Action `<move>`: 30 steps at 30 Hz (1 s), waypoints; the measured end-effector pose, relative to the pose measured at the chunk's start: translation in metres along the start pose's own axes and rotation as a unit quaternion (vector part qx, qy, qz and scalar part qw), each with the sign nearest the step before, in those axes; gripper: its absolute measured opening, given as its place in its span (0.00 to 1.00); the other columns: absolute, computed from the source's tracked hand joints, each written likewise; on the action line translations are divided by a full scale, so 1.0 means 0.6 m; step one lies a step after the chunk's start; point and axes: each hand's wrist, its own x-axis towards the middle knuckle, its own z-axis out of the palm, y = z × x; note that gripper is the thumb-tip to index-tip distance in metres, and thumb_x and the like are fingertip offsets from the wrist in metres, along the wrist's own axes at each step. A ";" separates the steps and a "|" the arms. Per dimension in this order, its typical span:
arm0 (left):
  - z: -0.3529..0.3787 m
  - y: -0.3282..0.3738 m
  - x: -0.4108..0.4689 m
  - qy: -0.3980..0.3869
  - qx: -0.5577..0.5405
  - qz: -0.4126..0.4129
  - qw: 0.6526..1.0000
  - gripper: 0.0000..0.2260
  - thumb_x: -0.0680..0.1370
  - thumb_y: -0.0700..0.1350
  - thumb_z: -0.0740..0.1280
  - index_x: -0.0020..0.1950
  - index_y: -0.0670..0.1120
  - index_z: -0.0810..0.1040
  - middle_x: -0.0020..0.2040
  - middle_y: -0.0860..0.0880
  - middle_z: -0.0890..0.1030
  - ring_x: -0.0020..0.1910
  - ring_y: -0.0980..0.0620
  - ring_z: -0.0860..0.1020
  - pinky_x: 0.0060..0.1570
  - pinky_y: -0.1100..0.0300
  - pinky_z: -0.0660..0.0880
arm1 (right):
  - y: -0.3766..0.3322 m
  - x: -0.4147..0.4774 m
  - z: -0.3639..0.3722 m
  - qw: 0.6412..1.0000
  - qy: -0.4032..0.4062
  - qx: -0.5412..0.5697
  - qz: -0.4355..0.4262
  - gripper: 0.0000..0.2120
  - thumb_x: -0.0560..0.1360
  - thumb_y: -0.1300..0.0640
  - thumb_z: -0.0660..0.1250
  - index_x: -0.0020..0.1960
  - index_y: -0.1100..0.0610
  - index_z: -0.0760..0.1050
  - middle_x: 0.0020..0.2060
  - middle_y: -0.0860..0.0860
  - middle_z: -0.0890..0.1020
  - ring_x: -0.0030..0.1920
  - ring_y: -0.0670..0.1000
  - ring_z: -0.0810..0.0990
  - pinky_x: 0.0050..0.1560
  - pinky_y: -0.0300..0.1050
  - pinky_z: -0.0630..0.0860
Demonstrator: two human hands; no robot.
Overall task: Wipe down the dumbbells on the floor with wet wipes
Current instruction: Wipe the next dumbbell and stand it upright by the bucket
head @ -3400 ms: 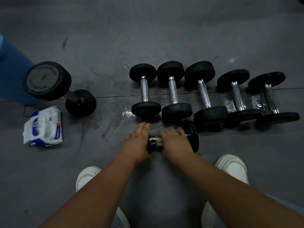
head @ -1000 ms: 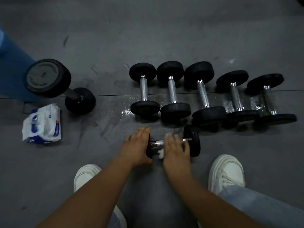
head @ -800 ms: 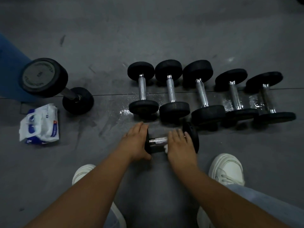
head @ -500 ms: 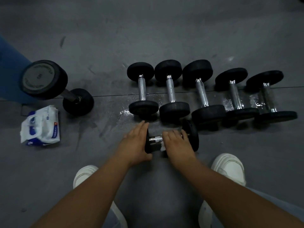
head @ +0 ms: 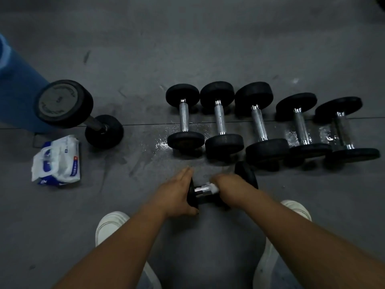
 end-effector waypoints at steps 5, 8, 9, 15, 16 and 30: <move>0.020 0.008 -0.014 0.030 0.001 -0.028 0.999 0.59 0.64 0.59 0.76 0.80 0.49 0.38 0.81 0.52 0.39 0.79 0.50 0.50 0.76 0.53 0.56 | -0.066 -0.040 0.080 0.967 0.215 0.032 0.131 0.20 0.72 0.54 0.63 0.64 0.53 0.76 0.61 0.52 0.79 0.66 0.55 0.73 0.66 0.55 0.66; 0.020 0.010 -0.014 0.053 0.025 -0.030 0.998 0.55 0.66 0.60 0.76 0.80 0.49 0.42 0.81 0.51 0.46 0.79 0.51 0.52 0.75 0.53 0.53 | -0.082 -0.046 0.101 0.968 0.246 -0.007 0.053 0.25 0.67 0.54 0.66 0.63 0.56 0.77 0.61 0.51 0.80 0.65 0.53 0.76 0.66 0.61 0.65; 0.018 0.010 -0.012 0.055 0.021 -0.034 0.998 0.55 0.65 0.59 0.76 0.80 0.50 0.44 0.81 0.51 0.49 0.78 0.51 0.53 0.75 0.53 0.54 | -0.066 -0.048 0.097 0.963 0.266 -0.020 0.037 0.25 0.68 0.54 0.60 0.64 0.55 0.77 0.61 0.49 0.80 0.65 0.52 0.76 0.68 0.58 0.61; 0.010 0.010 -0.002 0.032 -0.002 -0.047 0.998 0.55 0.64 0.59 0.77 0.80 0.50 0.46 0.80 0.51 0.52 0.76 0.50 0.59 0.74 0.50 0.60 | -0.081 -0.049 0.099 0.970 0.237 -0.035 0.031 0.29 0.67 0.51 0.66 0.67 0.60 0.73 0.62 0.54 0.79 0.65 0.55 0.74 0.68 0.54 0.63; 0.009 0.010 -0.001 0.028 -0.003 -0.048 0.998 0.54 0.64 0.59 0.77 0.80 0.50 0.47 0.80 0.51 0.53 0.76 0.49 0.60 0.73 0.50 0.61 | -0.080 -0.038 0.096 0.968 0.245 -0.054 -0.013 0.28 0.67 0.51 0.65 0.66 0.58 0.74 0.60 0.53 0.80 0.64 0.54 0.76 0.68 0.52 0.62; -0.046 -0.018 0.003 -0.039 0.017 -0.043 0.998 0.49 0.63 0.59 0.78 0.77 0.49 0.56 0.75 0.49 0.63 0.71 0.48 0.66 0.67 0.55 0.68 | -0.038 0.009 -0.027 0.994 -0.100 0.043 0.009 0.16 0.71 0.52 0.69 0.57 0.56 0.74 0.54 0.56 0.79 0.54 0.57 0.78 0.55 0.48 0.76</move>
